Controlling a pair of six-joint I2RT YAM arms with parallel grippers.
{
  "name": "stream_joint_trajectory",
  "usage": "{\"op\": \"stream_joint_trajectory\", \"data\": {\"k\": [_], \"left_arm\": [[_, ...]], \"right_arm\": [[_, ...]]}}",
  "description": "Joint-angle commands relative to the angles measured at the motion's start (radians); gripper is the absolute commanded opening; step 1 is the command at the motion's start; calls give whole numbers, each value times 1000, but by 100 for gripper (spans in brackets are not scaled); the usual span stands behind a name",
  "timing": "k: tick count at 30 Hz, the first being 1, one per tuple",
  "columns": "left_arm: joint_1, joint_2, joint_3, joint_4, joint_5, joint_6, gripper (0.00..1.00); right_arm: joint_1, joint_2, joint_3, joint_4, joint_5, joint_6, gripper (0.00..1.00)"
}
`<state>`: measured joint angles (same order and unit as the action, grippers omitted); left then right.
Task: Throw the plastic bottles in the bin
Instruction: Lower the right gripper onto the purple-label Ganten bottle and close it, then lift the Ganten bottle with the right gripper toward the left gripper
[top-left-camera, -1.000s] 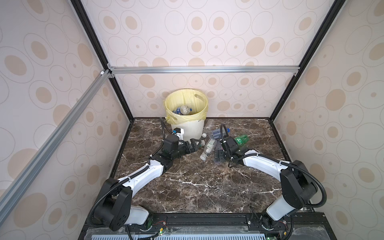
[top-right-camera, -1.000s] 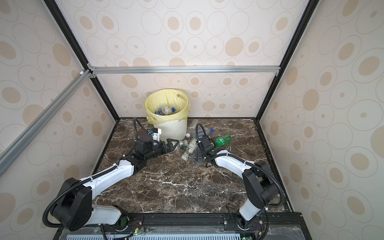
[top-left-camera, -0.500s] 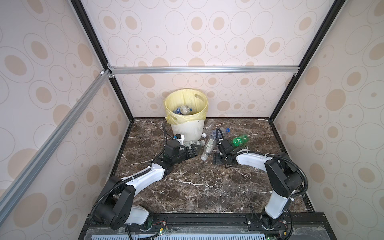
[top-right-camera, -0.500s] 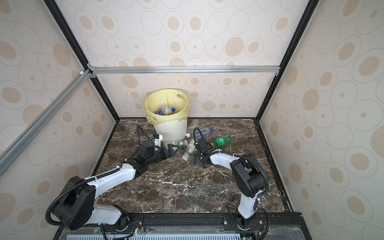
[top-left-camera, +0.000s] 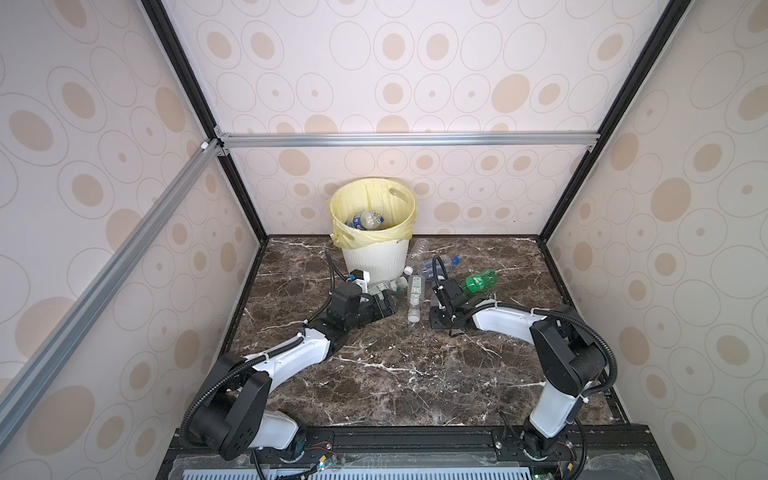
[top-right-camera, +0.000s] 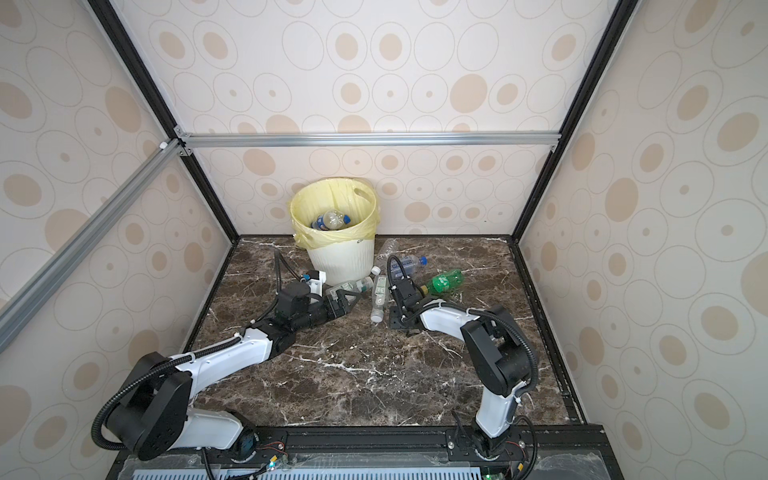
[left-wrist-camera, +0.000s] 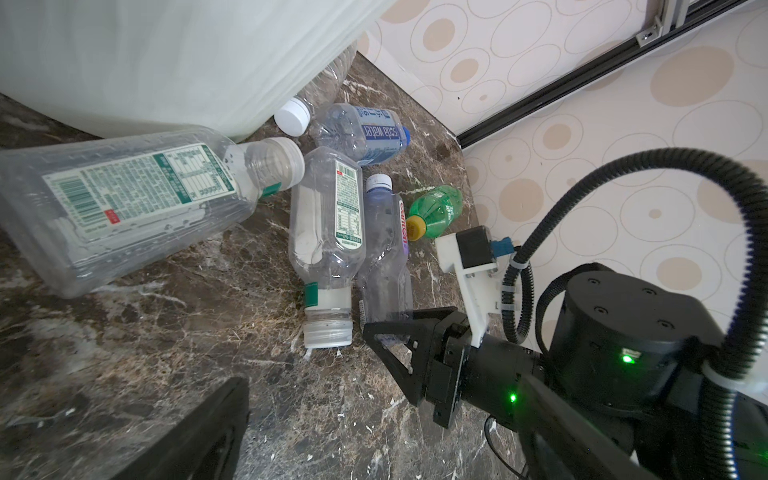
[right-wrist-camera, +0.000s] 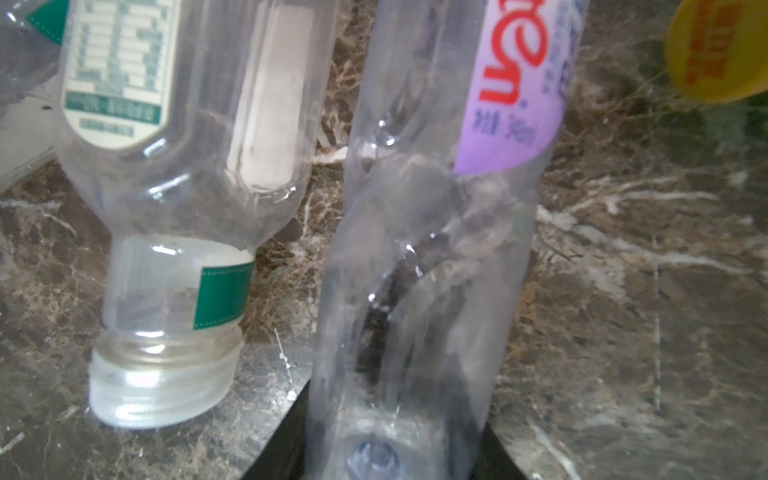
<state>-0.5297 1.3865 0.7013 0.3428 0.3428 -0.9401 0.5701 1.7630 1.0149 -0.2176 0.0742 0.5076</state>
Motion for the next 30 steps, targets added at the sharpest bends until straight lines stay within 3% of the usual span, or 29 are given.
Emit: {"op": "stream_joint_trajectory", "data": {"k": [1, 8, 16, 30], "left_arm": [[-8, 10, -2, 40, 7, -19, 99], [-12, 48, 18, 56, 42, -25, 99], [-15, 86, 45, 89, 94, -52, 99], [-23, 123, 56, 183, 158, -90, 97]], "right_arm": [[-2, -52, -32, -30, -3, -10, 39], [-1, -144, -76, -49, -23, -50, 39], [10, -278, -142, 21, -139, -126, 39], [105, -344, -145, 118, -284, -183, 40]]}}
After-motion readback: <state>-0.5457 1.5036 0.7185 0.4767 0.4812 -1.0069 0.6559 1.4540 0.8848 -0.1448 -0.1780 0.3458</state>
